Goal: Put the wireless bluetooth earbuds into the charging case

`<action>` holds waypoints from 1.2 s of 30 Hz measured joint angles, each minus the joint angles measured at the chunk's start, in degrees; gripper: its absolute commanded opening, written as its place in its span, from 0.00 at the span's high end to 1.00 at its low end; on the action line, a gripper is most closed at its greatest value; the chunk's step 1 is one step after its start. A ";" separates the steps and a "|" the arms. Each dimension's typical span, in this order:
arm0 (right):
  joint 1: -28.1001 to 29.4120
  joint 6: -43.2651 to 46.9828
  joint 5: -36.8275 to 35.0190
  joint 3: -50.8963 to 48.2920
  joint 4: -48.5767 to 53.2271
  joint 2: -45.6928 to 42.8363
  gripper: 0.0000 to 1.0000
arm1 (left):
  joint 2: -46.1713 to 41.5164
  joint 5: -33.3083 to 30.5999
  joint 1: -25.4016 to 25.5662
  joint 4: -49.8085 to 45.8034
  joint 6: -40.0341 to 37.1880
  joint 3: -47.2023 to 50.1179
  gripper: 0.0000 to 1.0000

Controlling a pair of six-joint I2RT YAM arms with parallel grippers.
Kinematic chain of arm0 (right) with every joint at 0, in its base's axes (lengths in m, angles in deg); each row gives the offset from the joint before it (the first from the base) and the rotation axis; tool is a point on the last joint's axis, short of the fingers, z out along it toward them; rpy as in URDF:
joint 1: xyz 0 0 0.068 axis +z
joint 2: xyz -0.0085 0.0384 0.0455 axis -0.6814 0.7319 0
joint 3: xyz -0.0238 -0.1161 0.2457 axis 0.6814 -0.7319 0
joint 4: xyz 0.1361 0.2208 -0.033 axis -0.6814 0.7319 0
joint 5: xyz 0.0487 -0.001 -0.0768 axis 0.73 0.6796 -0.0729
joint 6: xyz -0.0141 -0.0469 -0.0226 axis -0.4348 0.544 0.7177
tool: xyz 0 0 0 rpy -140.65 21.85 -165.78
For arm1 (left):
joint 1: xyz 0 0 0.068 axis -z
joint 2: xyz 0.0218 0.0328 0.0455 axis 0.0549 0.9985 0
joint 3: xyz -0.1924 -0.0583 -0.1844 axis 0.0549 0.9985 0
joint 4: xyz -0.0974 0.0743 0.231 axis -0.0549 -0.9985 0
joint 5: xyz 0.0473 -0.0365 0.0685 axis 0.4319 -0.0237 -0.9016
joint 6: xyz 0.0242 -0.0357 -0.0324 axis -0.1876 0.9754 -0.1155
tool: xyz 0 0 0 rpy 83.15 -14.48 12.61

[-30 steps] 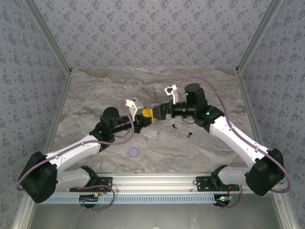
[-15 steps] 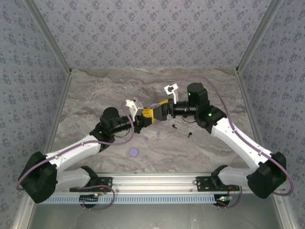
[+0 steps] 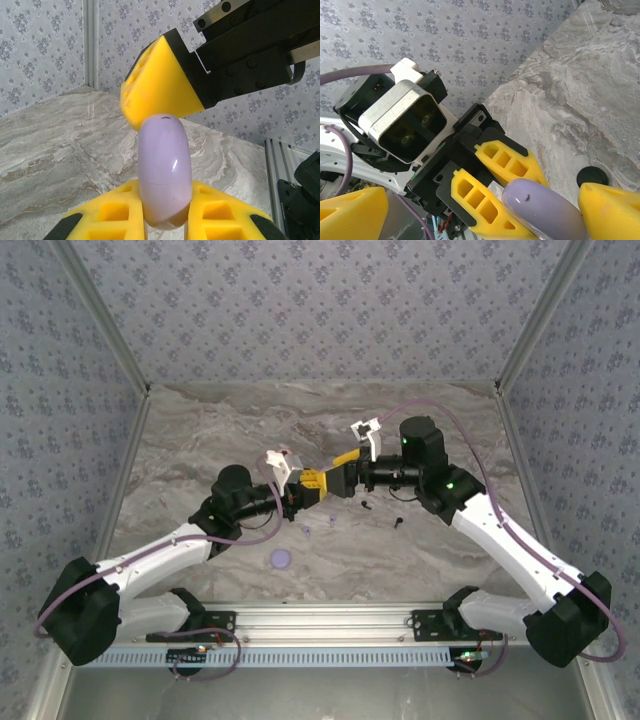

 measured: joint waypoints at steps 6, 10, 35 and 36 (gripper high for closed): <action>0.11 2.14 -7.39 -0.02 4.61 -1.40 0.00 | 0.02 -1.14 -0.09 -0.79 0.02 0.00 1.00; 0.22 3.96 -15.87 -0.46 7.06 -6.67 0.00 | 0.02 -1.55 -1.70 -1.27 0.68 0.00 1.00; -4.17 -2.93 -24.11 -10.71 5.57 -18.38 0.00 | 43.60 -6.62 -13.70 -24.50 3.67 -32.48 1.00; -4.17 -3.13 -24.37 -10.91 5.60 -18.62 0.00 | 45.55 -6.88 -13.70 -25.29 3.67 -34.16 1.00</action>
